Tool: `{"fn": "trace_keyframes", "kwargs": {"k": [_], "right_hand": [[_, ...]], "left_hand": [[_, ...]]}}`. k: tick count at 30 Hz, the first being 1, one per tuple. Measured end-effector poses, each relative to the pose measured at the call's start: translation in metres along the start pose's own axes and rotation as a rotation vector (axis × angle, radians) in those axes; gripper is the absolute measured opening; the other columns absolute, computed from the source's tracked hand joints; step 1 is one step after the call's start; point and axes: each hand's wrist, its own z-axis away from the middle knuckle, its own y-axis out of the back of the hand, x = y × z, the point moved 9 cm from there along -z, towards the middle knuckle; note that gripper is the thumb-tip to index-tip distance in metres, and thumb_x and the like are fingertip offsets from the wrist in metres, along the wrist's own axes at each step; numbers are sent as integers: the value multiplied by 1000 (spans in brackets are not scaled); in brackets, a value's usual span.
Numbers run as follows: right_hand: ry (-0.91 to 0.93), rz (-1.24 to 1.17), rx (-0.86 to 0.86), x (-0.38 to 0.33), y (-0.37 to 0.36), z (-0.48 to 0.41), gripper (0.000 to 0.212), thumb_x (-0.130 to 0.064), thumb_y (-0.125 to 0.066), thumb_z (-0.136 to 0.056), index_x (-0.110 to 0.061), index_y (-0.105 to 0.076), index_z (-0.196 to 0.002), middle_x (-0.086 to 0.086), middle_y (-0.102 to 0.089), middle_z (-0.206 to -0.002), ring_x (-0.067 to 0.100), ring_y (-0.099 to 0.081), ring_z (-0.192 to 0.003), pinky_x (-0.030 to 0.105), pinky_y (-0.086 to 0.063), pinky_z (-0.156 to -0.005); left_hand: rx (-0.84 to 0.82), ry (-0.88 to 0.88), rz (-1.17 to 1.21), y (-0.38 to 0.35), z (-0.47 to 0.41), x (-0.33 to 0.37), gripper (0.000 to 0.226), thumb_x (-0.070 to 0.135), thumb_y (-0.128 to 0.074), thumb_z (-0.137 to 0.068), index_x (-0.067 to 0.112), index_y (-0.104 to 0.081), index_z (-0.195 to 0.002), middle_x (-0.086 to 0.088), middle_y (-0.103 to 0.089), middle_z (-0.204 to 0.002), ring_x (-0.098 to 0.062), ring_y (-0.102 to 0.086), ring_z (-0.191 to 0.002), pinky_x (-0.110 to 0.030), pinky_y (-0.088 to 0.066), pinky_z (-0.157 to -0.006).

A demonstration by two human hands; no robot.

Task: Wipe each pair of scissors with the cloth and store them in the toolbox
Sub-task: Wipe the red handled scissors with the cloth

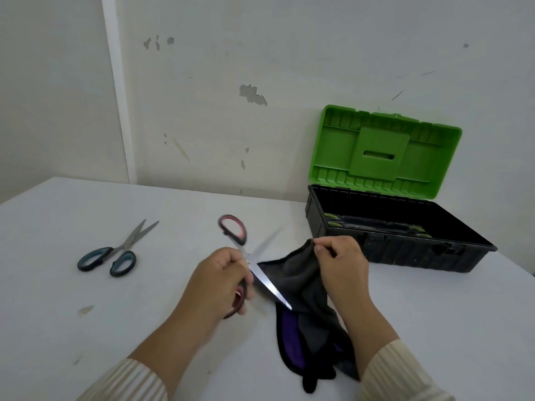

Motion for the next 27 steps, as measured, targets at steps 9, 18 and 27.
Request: {"fn": "trace_keyframes", "kwargs": {"k": [9, 18, 27], "right_hand": [[86, -138, -431, -62, -63, 53, 30, -29, -59, -86, -2, -65, -73, 8, -63, -79, 10, -54, -74, 26, -46, -70], [-214, -425, -589, -50, -72, 62, 10, -15, -62, -85, -20, -70, -86, -1, -66, -69, 7, -59, -60, 18, -48, -57], [-243, -465, -418, -38, -40, 40, 17, -16, -62, -86, -32, -63, -81, 0, -65, -70, 3, -50, -45, 17, -43, -43]], "left_hand": [[273, 60, 661, 29, -10, -11, 26, 10, -48, -96, 9, -55, -70, -3, -61, -59, -15, -57, -59, -33, -50, -72], [183, 85, 764, 12, -9, -15, 11, 13, -55, -92, 10, -60, -82, -5, -62, -73, -18, -56, -71, -32, -50, -72], [-73, 59, 315, -13, 1, -9, 16, 5, -59, -89, 11, -71, -97, -4, -75, -77, -14, -71, -74, -24, -58, -65]]}}
